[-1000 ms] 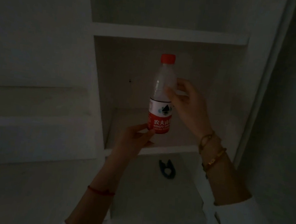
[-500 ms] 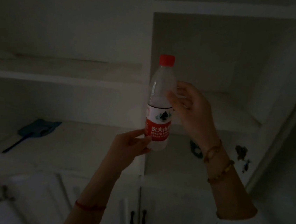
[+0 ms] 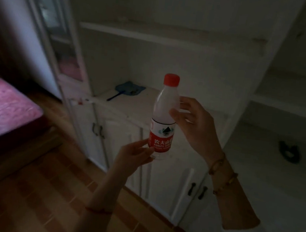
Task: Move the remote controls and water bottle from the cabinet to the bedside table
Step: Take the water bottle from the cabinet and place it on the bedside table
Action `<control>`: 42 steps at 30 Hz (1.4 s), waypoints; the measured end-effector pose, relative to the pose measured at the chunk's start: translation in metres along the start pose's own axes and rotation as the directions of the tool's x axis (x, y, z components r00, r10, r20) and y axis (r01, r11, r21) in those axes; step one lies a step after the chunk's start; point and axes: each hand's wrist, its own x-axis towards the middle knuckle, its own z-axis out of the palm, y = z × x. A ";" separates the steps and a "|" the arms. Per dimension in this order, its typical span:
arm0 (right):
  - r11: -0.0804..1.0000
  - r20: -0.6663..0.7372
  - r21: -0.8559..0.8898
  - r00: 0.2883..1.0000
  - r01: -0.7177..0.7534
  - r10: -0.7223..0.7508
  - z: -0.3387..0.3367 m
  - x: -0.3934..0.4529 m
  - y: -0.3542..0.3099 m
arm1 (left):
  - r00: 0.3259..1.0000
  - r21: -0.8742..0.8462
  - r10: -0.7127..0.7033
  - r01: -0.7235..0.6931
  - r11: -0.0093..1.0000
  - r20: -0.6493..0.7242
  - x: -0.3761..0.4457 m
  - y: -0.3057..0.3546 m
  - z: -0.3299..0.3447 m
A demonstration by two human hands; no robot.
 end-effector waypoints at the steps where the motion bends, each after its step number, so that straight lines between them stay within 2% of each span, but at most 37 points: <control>1: 1.000 0.027 0.018 1.000 -0.004 0.003 0.020 -0.004 -0.001 | 1.000 -0.010 -0.004 0.004 1.000 -0.026 -0.008 -0.005 -0.019; 10: 0.985 0.276 0.160 0.961 -0.060 0.014 0.201 -0.049 -0.024 | 0.964 -0.055 -0.070 0.058 0.997 -0.256 -0.093 -0.050 -0.183; 19: 0.970 0.521 0.236 0.850 -0.059 -0.075 0.356 -0.083 -0.059 | 0.854 -0.163 -0.123 0.045 0.986 -0.505 -0.173 -0.086 -0.310; 25: 0.951 0.667 0.307 0.719 -0.027 -0.195 0.452 -0.097 -0.084 | 0.766 -0.224 -0.130 -0.019 0.974 -0.630 -0.220 -0.101 -0.375; 29: 0.944 0.758 0.330 0.593 0.011 -0.271 0.516 -0.103 -0.098 | 0.685 -0.211 -0.117 -0.054 0.976 -0.719 -0.241 -0.113 -0.416; 39: 0.888 0.854 0.458 0.296 -0.038 -0.428 0.704 -0.098 -0.145 | 0.424 -0.251 -0.165 -0.155 0.956 -0.890 -0.265 -0.118 -0.547; 42: 0.866 0.851 0.497 0.228 -0.052 -0.474 0.765 -0.093 -0.167 | 0.316 -0.243 -0.176 -0.187 0.952 -0.932 -0.266 -0.113 -0.593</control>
